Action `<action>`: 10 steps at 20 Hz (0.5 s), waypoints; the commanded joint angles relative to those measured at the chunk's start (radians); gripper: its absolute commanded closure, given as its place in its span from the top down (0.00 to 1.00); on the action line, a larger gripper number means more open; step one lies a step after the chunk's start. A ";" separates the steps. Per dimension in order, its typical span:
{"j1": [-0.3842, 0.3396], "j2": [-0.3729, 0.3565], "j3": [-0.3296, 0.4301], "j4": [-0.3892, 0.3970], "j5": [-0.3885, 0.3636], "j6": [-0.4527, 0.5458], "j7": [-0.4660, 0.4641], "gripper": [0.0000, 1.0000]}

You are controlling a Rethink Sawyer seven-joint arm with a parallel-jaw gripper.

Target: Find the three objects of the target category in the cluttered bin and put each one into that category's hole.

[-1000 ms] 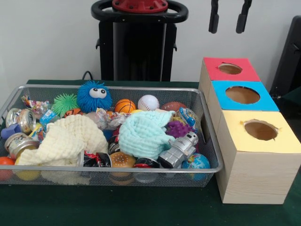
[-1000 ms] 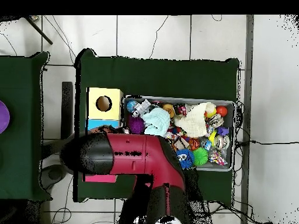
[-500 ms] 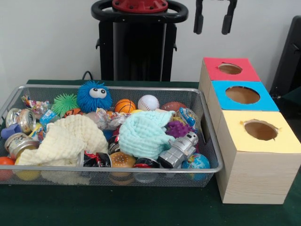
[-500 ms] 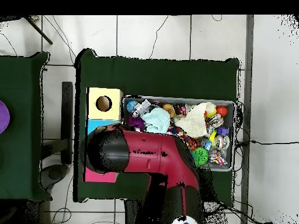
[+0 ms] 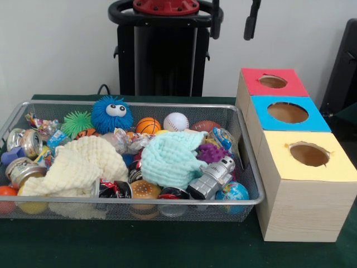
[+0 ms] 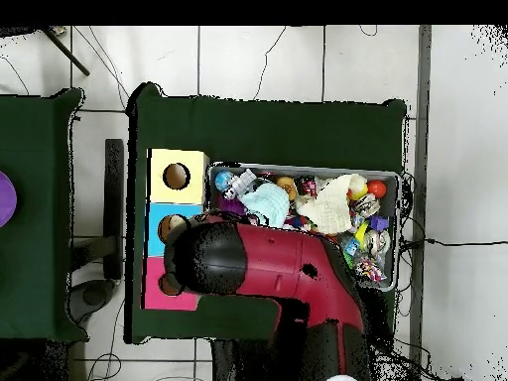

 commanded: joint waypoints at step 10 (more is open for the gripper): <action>-0.050 0.009 0.087 0.140 -0.036 -0.118 0.018 1.00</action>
